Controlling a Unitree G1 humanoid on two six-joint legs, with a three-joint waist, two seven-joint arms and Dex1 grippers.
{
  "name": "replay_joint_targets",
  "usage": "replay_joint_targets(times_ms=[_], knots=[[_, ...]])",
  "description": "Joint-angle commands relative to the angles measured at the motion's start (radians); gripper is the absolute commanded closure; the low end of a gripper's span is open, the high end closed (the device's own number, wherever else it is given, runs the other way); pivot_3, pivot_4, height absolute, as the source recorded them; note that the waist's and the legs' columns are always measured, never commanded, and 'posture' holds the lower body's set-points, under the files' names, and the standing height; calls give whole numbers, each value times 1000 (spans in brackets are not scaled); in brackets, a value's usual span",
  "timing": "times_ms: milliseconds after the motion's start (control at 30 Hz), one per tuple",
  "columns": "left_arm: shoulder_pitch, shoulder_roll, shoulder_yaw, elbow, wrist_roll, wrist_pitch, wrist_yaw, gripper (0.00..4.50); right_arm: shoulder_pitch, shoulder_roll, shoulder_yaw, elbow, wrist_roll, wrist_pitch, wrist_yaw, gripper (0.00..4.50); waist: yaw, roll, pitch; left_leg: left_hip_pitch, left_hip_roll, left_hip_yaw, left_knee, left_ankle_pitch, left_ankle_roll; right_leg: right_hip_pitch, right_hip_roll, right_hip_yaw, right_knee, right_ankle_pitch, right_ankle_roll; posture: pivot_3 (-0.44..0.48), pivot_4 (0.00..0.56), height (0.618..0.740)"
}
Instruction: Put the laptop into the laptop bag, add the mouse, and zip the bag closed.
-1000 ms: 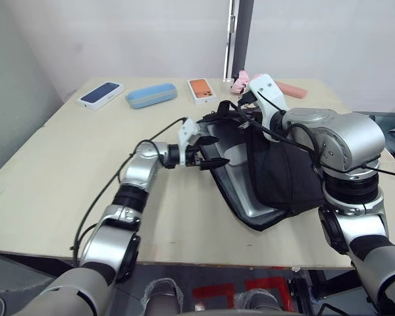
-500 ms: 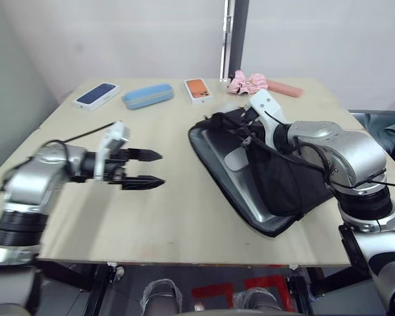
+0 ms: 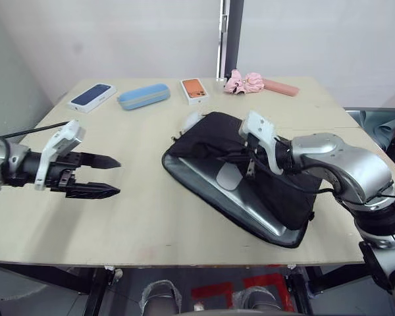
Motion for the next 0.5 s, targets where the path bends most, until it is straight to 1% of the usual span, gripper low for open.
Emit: replay_joint_targets(times_ms=[33, 167, 233, 367, 433, 500], knots=[[52, 52, 54, 11, -13, -47, -55, 0, -5, -33, -13, -2, 24, -7, 33, 3473, 1, 0, 0, 0, 0, 0, 0, 0, 0, 0, 0, 0, 0, 0, 0, 0, 150, 740], [112, 93, 101, 38, -35, -64, -56, 0, 35, -115, -105, -11, 99, 28, 89, 2115, 10, -1, 0, 1, 0, 0, 1, -1, 2, 1, 0, 0, 1, 0, 0, 0, 150, 740], [146, 105, 125, 46, -30, -78, -56, 0, 76, -173, -174, -9, 131, 41, 108, 1426, 13, -1, 0, 2, 0, 0, 1, -1, 2, 2, -1, 1, 0, 0, 0, 0, 150, 740], [187, 103, 182, 61, -36, -68, -46, 0, 245, -315, -379, -53, 212, 59, 180, 59, 19, -1, -1, 1, -1, 1, 1, -2, 3, 2, -1, 1, -1, 0, 0, 0, 150, 740], [217, 96, 203, 76, -25, -73, -37, 0, 353, -369, -525, -62, 246, 92, 201, 19, 19, -1, -1, 1, 0, 1, 0, -2, 4, 2, -1, 1, -2, 0, 0, 0, 150, 740], [249, 90, 220, 92, -11, -82, -34, 0, 450, -398, -654, -73, 274, 115, 219, 19, 19, -1, -1, 1, 0, 1, 0, -2, 4, 2, -1, 1, -2, 0, 0, 0, 150, 740]])
